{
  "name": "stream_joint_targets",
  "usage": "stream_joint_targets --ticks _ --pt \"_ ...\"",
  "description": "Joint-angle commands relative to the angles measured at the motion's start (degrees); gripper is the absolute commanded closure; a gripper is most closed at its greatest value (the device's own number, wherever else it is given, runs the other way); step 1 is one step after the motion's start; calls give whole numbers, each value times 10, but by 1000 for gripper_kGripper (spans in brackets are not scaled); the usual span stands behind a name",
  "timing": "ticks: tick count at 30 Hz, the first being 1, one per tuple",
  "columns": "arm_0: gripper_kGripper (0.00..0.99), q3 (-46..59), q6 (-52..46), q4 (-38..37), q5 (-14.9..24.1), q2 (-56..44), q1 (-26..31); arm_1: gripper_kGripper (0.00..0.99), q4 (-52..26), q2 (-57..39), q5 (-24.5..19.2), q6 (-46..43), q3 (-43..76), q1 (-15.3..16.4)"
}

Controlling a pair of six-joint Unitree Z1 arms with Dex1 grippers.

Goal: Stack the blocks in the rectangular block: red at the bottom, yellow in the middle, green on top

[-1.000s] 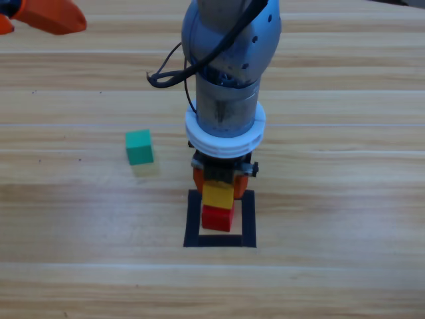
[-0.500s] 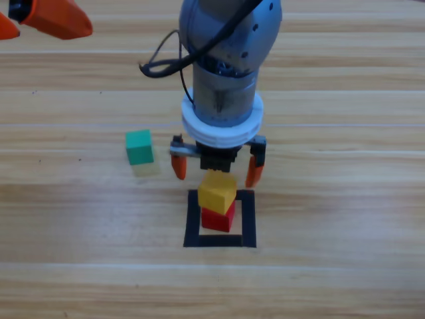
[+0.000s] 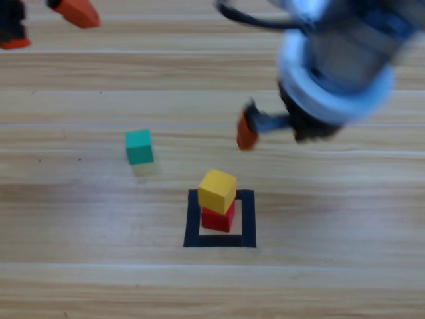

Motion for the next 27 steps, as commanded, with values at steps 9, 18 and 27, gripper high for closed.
stream_joint_targets --ticks 9,18,27 --pt "65 -180 -63 99 -34 361 60 0 -302 -272 85 -185 407 -32" --pt "65 -215 -86 102 -53 442 79 1 -474 -299 69 -272 540 -32" --pt "65 -220 -83 102 -62 473 106 1 -469 -285 70 -280 537 -32"
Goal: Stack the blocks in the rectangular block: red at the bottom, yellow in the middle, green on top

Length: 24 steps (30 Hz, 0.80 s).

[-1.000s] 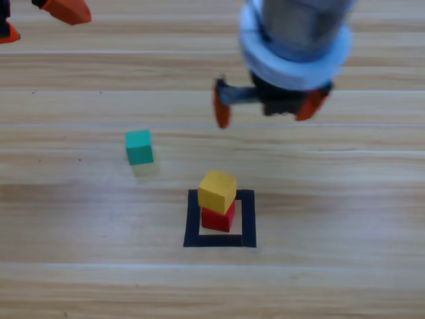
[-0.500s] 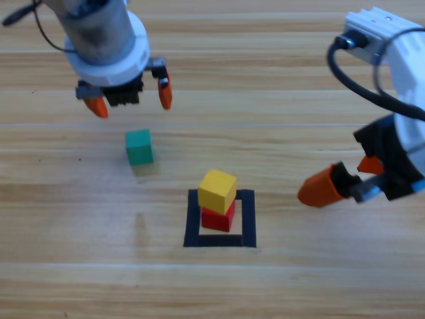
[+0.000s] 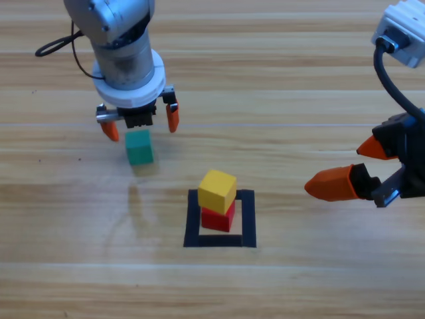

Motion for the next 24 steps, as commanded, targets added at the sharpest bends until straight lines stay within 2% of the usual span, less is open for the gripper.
stream_joint_targets --ticks 1,13,24 --pt "67 -3 8 4 -15 39 32 1 -2 14 -3 -7 8 -10" --pt "68 -6 25 -5 -23 76 39 1 1 19 0 -7 7 -10" --pt "143 28 41 -58 -32 80 48 1 4 25 0 -7 5 -10"
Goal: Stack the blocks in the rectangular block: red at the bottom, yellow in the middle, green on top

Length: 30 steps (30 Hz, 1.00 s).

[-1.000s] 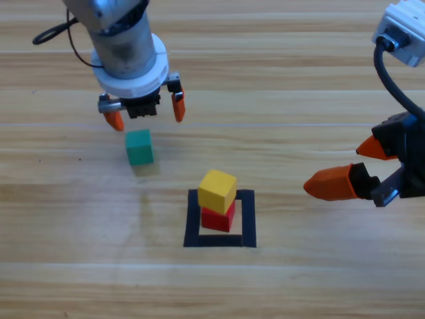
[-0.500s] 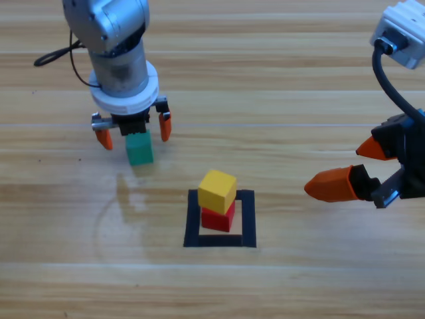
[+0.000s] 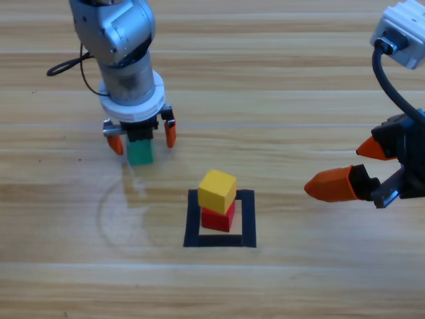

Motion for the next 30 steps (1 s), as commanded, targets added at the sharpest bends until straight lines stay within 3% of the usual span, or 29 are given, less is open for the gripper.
stream_joint_targets --ticks 1,3,5,11,13,15,17,19,25,30 --pt "143 29 9 -24 -3 27 20 1 4 23 0 -4 5 -10" --pt "211 34 13 -27 -2 27 21 1 4 24 0 -3 4 -10" --pt "347 38 18 -27 -2 24 21 1 4 26 0 -3 4 -10" --pt "909 29 46 -4 14 3 21 1 6 28 0 -4 2 -10" --pt "912 1 71 17 14 -5 13 1 7 28 0 -4 1 -10" --pt "912 -70 93 84 29 -7 -13 1 7 28 0 -4 1 -10" --pt "933 -204 141 194 32 -7 -46 1 7 28 0 -4 1 -10" --pt "955 -269 182 237 20 -21 -63 1 7 29 0 -4 1 -10" --pt "956 -266 265 240 -45 -104 -99 1 9 28 0 -4 1 -10" --pt "956 -227 282 239 -59 -126 -147 1 9 29 -1 -4 0 -10"
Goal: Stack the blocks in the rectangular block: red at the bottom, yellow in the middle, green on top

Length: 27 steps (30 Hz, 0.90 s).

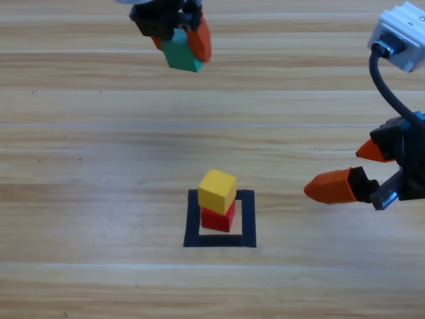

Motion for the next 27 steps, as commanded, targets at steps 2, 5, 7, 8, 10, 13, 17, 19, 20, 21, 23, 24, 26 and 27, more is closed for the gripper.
stream_joint_targets --ticks 2,5,7,8,10,13,17,19,20,21,23,24,26,27 --pt "955 54 -3 4 -11 -10 -62 1 9 24 -1 -4 0 -10" --pt "955 71 -25 4 -7 -8 -75 1 10 24 -1 -4 0 -10" --pt "955 83 -44 3 -3 -4 -78 1 10 24 -1 -4 0 -10" --pt "953 86 -51 4 -1 1 -80 1 11 24 -2 -4 0 -10" --pt "952 94 -64 4 1 11 -82 1 14 24 -2 -5 -1 -10" --pt "952 103 -80 4 5 13 -89 1 18 23 -2 -6 -1 -10" --pt "950 117 -101 4 14 11 -103 1 22 23 -2 -9 -1 -10" --pt "950 124 -109 3 17 15 -108 1 22 23 -2 -10 -2 -10" --pt "950 127 -112 3 18 17 -111 1 22 23 -1 -10 -1 -10" --pt "950 130 -116 2 19 20 -113 1 22 23 -1 -10 -1 -10" --pt "950 131 -119 1 21 25 -115 1 22 23 -1 -11 -1 -10" --pt "950 132 -120 0 22 27 -117 1 22 23 -1 -11 -1 -10" --pt "950 135 -120 -6 27 34 -121 1 22 23 -1 -12 -1 -10" --pt "950 142 -121 -14 28 35 -122 1 23 23 -1 -12 -1 -10"
